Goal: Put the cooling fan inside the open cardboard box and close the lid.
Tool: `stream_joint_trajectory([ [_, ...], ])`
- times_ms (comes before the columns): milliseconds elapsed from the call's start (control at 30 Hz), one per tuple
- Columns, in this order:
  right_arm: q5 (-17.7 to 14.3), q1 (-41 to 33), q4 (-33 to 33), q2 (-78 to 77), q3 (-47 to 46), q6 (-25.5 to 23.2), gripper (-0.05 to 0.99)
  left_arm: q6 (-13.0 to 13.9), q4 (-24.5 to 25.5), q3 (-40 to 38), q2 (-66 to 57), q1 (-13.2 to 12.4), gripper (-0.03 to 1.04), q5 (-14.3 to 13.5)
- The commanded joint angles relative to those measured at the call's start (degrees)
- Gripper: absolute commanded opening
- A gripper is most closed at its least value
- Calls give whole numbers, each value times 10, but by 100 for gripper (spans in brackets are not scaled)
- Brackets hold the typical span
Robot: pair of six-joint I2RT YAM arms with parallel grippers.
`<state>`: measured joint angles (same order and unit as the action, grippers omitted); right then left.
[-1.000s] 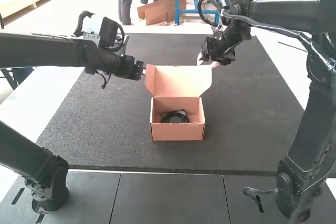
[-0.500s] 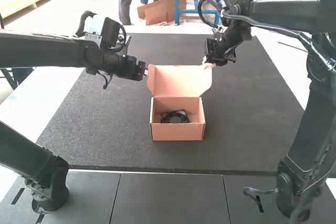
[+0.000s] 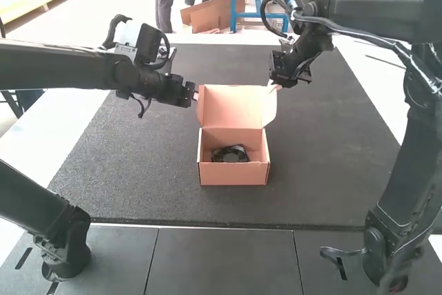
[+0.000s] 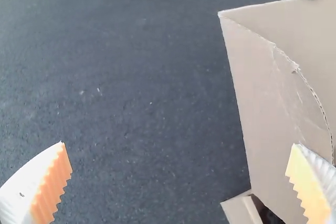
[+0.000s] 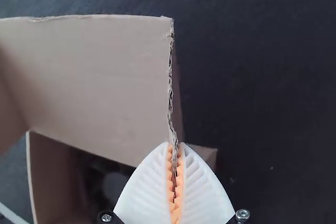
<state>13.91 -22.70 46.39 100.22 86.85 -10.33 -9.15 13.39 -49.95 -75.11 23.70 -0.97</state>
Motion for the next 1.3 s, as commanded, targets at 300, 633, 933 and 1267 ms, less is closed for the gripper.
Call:
stream_joint_trajectory([
  [300,54,-7,51,-28,-12,-5,-1,-3,11,-10,-3,25,97,15],
  [633,74,-9,60,-64,-58,-10,-1,-4,26,-1,1,41,97,27],
  [933,116,-17,61,-91,-99,-23,-1,-3,45,9,9,46,97,34],
  [1267,137,-27,59,-116,-149,-36,-1,-3,49,39,32,51,97,36],
])
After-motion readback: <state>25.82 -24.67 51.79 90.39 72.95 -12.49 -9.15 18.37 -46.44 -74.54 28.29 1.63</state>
